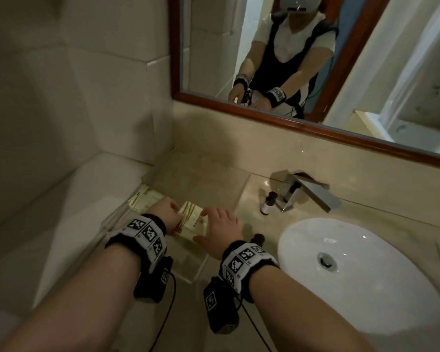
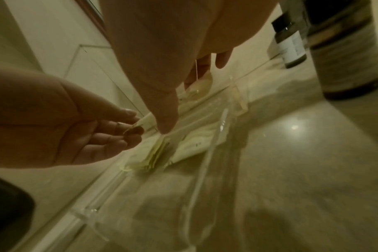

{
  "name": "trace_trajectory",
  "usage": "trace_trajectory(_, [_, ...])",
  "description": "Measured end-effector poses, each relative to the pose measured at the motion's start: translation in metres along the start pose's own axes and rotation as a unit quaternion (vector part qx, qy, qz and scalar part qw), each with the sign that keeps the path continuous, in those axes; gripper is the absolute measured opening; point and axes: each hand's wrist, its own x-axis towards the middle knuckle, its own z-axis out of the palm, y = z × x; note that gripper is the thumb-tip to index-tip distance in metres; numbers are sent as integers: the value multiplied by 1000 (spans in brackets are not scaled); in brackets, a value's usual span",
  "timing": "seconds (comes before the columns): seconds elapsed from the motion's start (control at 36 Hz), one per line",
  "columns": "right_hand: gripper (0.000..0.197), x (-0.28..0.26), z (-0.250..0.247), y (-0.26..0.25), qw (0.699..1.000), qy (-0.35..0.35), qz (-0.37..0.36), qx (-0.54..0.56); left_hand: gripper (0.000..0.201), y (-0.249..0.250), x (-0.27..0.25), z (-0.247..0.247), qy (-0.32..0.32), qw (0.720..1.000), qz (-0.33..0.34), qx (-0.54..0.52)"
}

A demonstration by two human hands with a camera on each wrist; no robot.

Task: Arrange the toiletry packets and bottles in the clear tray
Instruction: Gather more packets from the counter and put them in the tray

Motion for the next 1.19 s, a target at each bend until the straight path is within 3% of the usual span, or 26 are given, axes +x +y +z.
trace_trajectory(0.31, [50, 17, 30, 2, 999, -21, 39, -7, 40, -11, 12, 2, -90, 986, -15, 140])
trace_trajectory(0.44, [48, 18, 35, -2, 999, 3, 25, -23, 42, -13, 16, 1, -90, 983, -13, 161])
trace_trajectory(0.64, [56, 17, 30, -1, 999, -28, 23, -19, 40, -7, 18, 0, -69, 985, -6, 156])
trace_trajectory(0.75, [51, 13, 19, 6, 1000, -24, 11, -14, 22, 1, 13, -1, -65, 990, -36, 120])
trace_trajectory(0.89, [49, 4, -4, 22, 1000, 16, 13, 13, 32, 29, 4, 1, -26, 988, 4, 151])
trace_trajectory(1.19, [52, -37, -74, 89, 992, 117, 17, 44, 33, 106, -42, 75, -47, 987, 103, 118])
